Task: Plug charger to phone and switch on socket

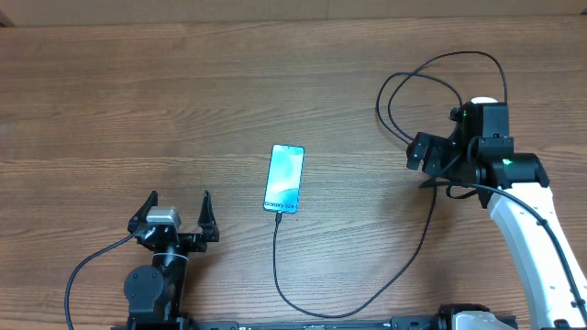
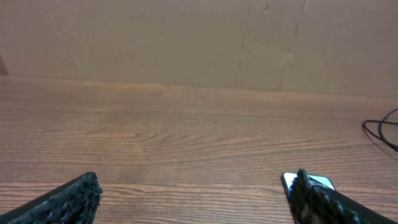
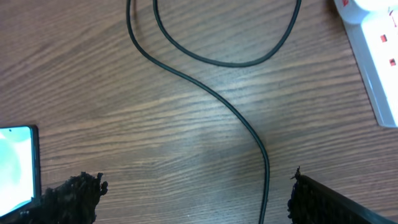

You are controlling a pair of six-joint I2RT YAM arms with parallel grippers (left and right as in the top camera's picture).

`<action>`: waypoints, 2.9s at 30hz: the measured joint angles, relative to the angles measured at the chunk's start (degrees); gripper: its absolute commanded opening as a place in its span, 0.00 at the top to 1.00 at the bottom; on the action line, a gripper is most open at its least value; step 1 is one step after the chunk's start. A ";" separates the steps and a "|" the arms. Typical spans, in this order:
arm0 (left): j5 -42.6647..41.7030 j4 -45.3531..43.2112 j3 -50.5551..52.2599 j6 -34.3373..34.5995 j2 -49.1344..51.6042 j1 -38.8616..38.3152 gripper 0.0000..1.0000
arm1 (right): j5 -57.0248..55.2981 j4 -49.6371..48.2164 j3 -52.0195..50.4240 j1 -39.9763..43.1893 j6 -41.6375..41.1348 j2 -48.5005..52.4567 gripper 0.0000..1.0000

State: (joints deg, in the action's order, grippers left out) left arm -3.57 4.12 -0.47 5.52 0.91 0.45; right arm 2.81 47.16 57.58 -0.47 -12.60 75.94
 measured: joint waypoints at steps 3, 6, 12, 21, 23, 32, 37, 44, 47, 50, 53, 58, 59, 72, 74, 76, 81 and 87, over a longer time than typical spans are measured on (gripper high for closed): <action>0.00 0.00 0.00 0.00 0.00 0.00 0.01 | 0.00 -0.04 -1.18 0.00 0.04 -0.04 0.00; 0.00 0.00 0.00 0.00 0.00 0.00 0.00 | 0.00 -0.02 -2.56 0.00 0.02 -0.24 0.00; 0.00 0.00 0.00 0.00 0.00 0.00 0.00 | 0.02 0.02 -3.13 0.00 0.02 -2.80 0.00; 0.00 0.00 0.00 0.00 0.00 0.00 0.00 | 0.00 0.02 -3.13 0.00 0.02 -5.95 0.00; 0.00 0.00 0.00 0.00 0.00 0.00 0.01 | 0.00 0.02 -3.13 0.00 0.00 -6.34 0.00; 0.00 0.00 0.00 0.00 0.00 0.00 0.01 | 0.02 0.04 -3.13 0.00 0.00 -11.10 0.00; 0.00 0.00 0.00 0.00 0.00 0.00 0.00 | 0.00 0.00 -3.13 0.00 0.02 -13.07 0.00; 0.00 0.00 0.00 0.00 0.00 0.00 0.00 | -0.50 -0.59 -3.65 -0.15 0.22 -14.71 0.00; 0.00 0.00 0.00 0.00 0.00 0.00 0.01 | -1.60 -4.85 -6.05 -0.94 0.42 -16.02 0.00; 0.00 0.02 0.00 0.00 0.00 0.00 0.00 | -2.01 -11.45 -11.15 -2.34 0.59 -17.62 0.00; 0.00 0.02 0.00 0.00 0.00 0.00 0.01 | -2.25 -18.40 -17.00 -4.07 0.63 -18.56 0.00; 0.00 0.00 0.00 0.00 -0.02 0.00 0.00 | -2.36 -26.40 -22.58 -5.62 0.63 -18.97 0.00; 0.00 0.00 0.00 0.00 0.00 0.00 0.00 | -2.36 -26.80 -22.97 -5.64 0.66 -19.17 0.00; 0.00 0.00 0.00 0.00 0.00 0.00 0.01 | -2.34 -26.86 -23.56 -5.64 0.63 -19.78 0.00; 0.02 0.02 0.00 0.00 0.00 0.00 0.01 | -2.29 -26.97 -24.44 -5.62 0.63 -19.85 0.00; 0.00 0.00 0.00 0.00 0.00 0.00 0.00 | -2.27 -26.95 -25.51 -5.62 0.63 -19.85 0.00; 0.00 0.00 0.00 0.00 0.00 0.00 0.01 | -2.21 -27.02 -27.65 -5.62 0.63 -19.85 0.00; 0.00 0.00 0.00 0.00 0.00 0.00 0.00 | -2.21 -27.85 -28.13 -5.64 0.63 -19.85 0.00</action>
State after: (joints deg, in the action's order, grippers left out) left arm -3.57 4.12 -0.47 5.52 0.91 0.45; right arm 0.60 19.31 29.45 -6.11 -11.97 56.10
